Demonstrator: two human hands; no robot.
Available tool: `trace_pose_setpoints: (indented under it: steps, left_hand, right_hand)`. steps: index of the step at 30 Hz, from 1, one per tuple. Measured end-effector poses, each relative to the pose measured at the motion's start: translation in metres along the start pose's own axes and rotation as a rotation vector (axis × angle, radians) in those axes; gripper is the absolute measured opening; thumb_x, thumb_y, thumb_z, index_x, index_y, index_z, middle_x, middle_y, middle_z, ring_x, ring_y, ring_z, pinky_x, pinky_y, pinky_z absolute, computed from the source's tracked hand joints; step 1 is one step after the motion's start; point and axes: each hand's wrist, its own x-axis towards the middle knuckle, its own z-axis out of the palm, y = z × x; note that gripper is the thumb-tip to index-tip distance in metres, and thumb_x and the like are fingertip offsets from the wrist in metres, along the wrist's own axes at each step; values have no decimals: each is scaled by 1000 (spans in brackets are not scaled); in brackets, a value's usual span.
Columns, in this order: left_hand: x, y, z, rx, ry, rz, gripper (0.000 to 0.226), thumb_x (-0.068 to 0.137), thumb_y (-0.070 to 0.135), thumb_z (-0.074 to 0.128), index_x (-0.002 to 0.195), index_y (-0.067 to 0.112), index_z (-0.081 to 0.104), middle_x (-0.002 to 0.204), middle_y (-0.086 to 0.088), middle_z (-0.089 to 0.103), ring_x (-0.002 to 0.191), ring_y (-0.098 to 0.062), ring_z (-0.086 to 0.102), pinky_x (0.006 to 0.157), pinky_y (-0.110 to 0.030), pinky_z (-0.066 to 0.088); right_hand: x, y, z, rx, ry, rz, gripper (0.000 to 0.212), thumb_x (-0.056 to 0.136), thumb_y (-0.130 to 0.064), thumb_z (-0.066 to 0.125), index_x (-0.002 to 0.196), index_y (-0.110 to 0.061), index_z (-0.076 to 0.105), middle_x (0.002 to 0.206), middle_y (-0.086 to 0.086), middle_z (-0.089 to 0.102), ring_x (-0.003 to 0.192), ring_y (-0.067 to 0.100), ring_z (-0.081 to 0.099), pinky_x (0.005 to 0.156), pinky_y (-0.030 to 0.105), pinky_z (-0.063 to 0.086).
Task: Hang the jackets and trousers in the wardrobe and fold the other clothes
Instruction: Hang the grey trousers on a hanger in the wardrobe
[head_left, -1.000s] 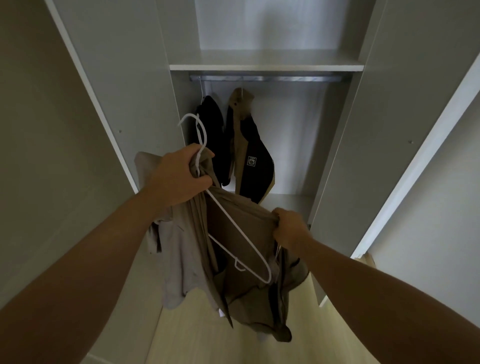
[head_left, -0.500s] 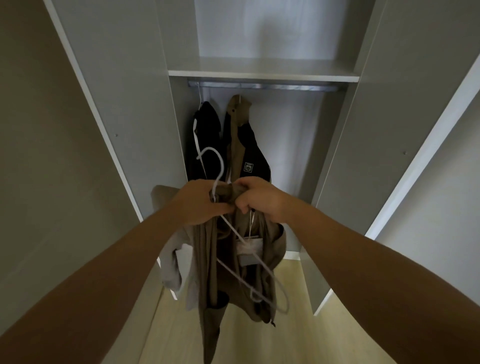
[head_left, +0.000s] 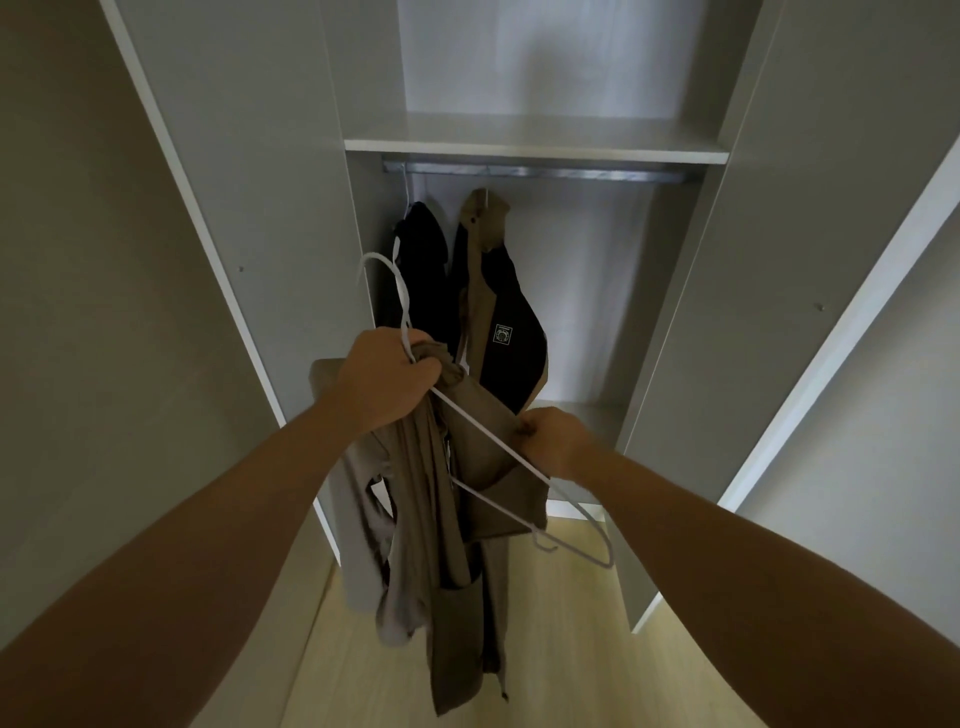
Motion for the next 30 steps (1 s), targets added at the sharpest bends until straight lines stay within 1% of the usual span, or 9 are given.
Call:
trace_pose_setpoints:
  steps: [2,5,9,13,17,22,25,28,30]
  left_hand:
    - [-1,2,-1,-13,2,-3,18,91,5,59,79,3,72,72,-11,69,62,-8,57,63,-7,42]
    - [-1,5,-3,-5,27,-1,18,91,6,59,82,-4,71,76,-17,70,65,-17,60,63,-7,43]
    - [-1,5,-10,20,79,-16,20,92,6,58,84,-7,70,77,-18,69,72,-26,62,63,-6,40]
    - [1,3,-16,18,125,-32,19,91,7,58,82,-6,70,74,-18,65,65,-17,56,60,-6,40]
    - [0,0,-17,-15,136,-52,21,91,5,58,78,-9,66,69,-21,60,67,-23,55,57,-13,37]
    - [-3,2,-18,-89,147,-88,27,91,2,57,65,8,63,57,-2,51,53,-3,49,52,-10,36]
    - [-7,2,-18,-138,166,-104,34,90,1,57,62,19,59,55,3,49,49,2,49,52,-9,37]
    - [-8,1,-17,-154,173,-139,23,91,2,57,70,7,64,58,0,52,49,2,49,53,-9,38]
    - [-8,-3,-18,-154,187,-155,21,92,3,57,73,0,65,59,-3,52,50,-1,48,51,-10,37]
  right_hand:
    - [2,0,10,110,86,86,22,100,-33,60,116,-19,56,122,7,63,90,17,59,85,28,49]
    - [3,2,25,346,160,333,69,87,-57,70,131,-14,39,134,13,43,113,31,57,88,35,47]
    - [-1,21,43,481,-228,424,57,93,-64,56,118,-12,54,114,12,58,104,30,61,100,45,48]
    - [-10,30,66,806,-634,474,72,83,-53,77,132,-5,57,118,18,66,102,31,67,91,45,55]
    - [-13,14,85,761,-684,378,69,76,-38,88,133,-17,56,133,10,57,119,25,57,94,39,46]
    - [-24,5,87,663,-739,376,91,70,-67,80,141,-17,50,117,3,62,89,17,62,76,31,55]
    - [-24,0,96,754,-561,393,70,73,-61,81,124,-19,58,121,8,64,100,24,64,75,34,54]
    - [-19,-3,95,838,-333,386,30,95,-32,69,115,-10,66,119,17,67,90,23,65,90,40,55]
    - [-13,-2,81,861,-234,342,29,102,-21,59,122,-1,63,119,22,65,83,23,63,83,36,56]
